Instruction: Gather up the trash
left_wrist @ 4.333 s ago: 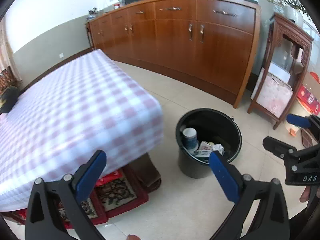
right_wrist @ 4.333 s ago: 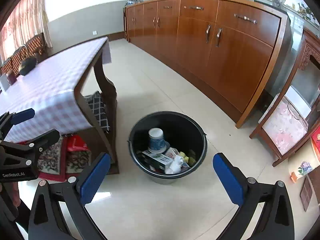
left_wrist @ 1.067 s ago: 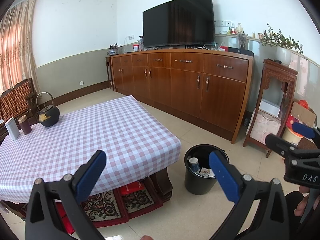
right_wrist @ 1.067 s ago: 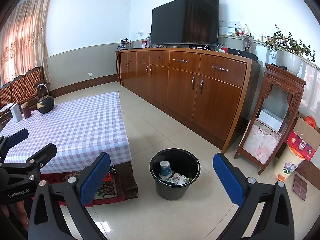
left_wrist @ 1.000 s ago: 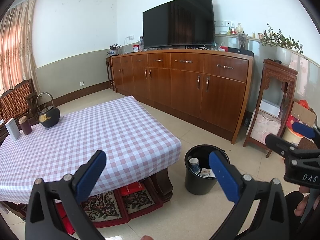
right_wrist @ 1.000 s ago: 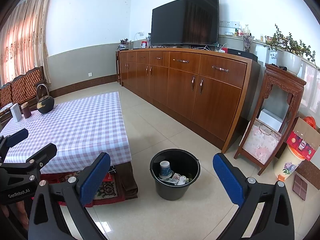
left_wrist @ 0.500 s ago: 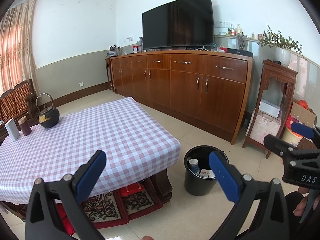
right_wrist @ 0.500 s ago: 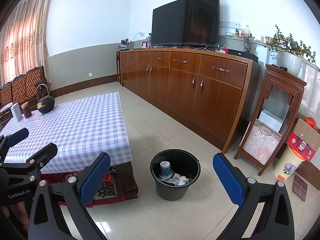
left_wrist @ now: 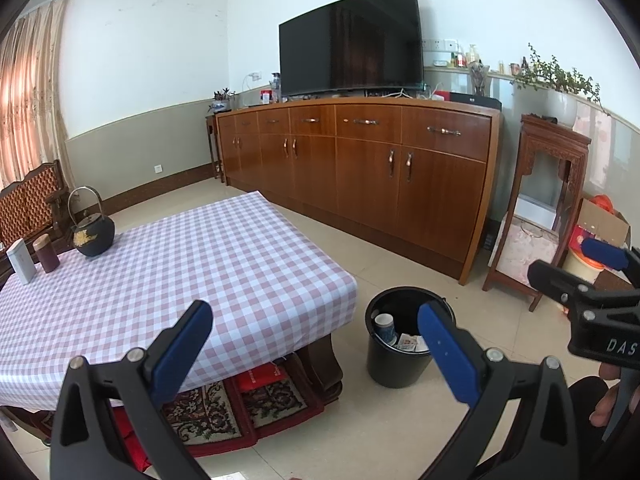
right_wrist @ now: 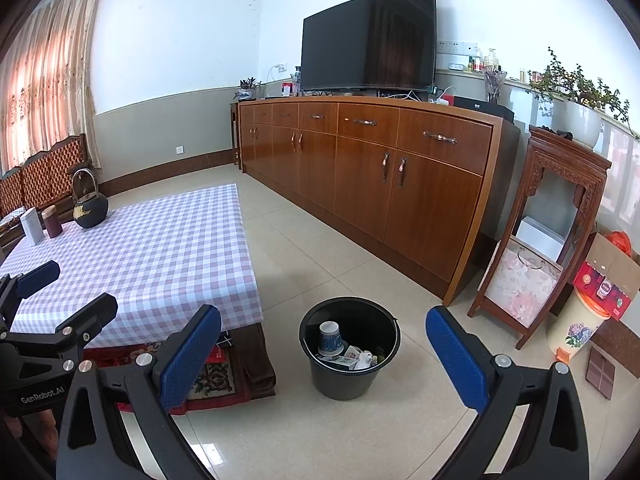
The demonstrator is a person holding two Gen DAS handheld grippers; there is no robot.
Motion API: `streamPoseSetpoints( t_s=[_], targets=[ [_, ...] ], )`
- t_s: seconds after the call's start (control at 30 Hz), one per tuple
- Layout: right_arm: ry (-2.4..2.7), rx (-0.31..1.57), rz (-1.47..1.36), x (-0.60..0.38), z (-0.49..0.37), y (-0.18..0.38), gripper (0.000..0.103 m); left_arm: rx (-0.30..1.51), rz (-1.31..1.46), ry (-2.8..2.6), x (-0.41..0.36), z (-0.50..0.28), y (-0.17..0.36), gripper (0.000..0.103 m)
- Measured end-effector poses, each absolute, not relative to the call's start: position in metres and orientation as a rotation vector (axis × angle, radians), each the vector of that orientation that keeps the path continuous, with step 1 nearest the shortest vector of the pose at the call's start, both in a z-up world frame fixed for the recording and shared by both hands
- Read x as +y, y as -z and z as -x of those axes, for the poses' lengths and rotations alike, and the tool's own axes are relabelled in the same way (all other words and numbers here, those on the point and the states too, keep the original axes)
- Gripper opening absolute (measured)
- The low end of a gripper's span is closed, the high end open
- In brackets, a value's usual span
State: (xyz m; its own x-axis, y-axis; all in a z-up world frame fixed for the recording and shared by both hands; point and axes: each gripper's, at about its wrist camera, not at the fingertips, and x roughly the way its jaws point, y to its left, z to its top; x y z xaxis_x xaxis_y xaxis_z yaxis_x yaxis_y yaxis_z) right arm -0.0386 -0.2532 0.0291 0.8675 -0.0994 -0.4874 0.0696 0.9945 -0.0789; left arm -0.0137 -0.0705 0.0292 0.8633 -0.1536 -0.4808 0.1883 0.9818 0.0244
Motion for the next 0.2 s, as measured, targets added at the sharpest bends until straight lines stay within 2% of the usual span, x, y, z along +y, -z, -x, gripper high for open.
streamPoseSetpoints(
  t_s=[0.2],
  targets=[
    [0.088,0.518,0.057,-0.2537,0.0389,-0.0284,0.103,0.503,-0.088,0.192,-0.0726,0.0146,-0.0242,0.103]
  ],
)
